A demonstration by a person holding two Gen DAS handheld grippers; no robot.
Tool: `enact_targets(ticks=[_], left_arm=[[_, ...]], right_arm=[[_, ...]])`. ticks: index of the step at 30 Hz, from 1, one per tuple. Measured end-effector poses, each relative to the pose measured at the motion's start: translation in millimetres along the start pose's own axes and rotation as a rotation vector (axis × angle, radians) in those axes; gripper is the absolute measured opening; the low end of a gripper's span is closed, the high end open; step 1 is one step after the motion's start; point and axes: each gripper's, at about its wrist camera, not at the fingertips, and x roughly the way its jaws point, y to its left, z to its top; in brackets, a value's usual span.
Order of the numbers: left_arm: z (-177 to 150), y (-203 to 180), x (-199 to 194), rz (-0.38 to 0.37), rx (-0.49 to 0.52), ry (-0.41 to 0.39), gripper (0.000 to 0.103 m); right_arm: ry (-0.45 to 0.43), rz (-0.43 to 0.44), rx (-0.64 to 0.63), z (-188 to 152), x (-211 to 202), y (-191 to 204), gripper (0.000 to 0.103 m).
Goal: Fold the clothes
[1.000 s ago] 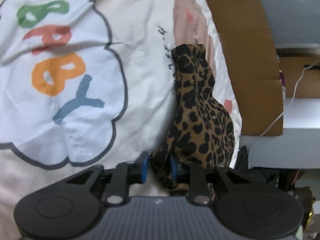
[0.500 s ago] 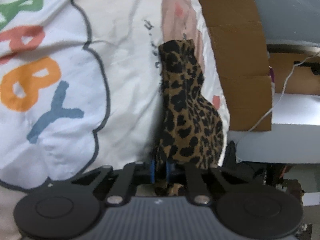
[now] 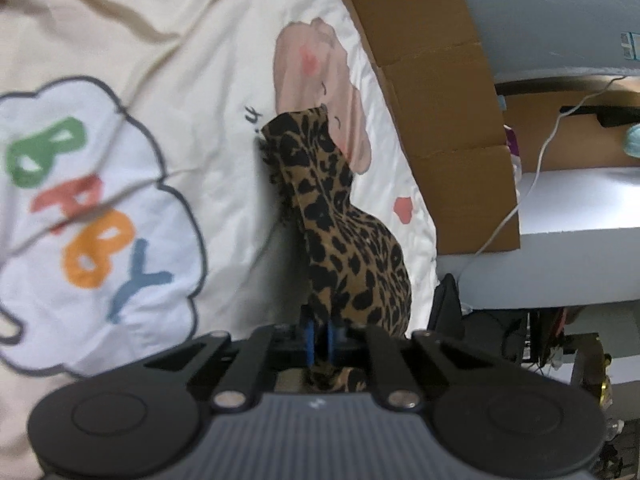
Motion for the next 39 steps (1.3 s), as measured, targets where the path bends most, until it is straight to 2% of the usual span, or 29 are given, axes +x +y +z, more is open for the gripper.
enact_targets(ticks=[13, 17, 24, 31, 39], left_arm=[[-39.4, 17.7, -58.1, 0.136, -0.044, -0.071, 0.006], [-50.1, 21.8, -66.5, 0.173, -0.039, -0.058, 0.006], [-62.5, 24.2, -55.6, 0.203, -0.029, -0.011, 0.006], [-81.7, 17.6, -34.0, 0.227, 0.001, 0.046, 0.007], [-100.8, 7.0, -18.2, 0.22, 0.052, 0.113, 0.007]], right_arm=[[0.209, -0.059, -0.184, -30.7, 0.7, 23.7, 0.009], [0.244, -0.083, -0.236, -38.4, -2.5, 25.2, 0.009], [0.225, -0.096, -0.306, -30.0, -7.2, 36.4, 0.009], [0.181, -0.102, -0.37, -1.5, 2.8, 57.7, 0.009], [0.143, -0.1, -0.409, 28.7, 17.1, 76.8, 0.009]])
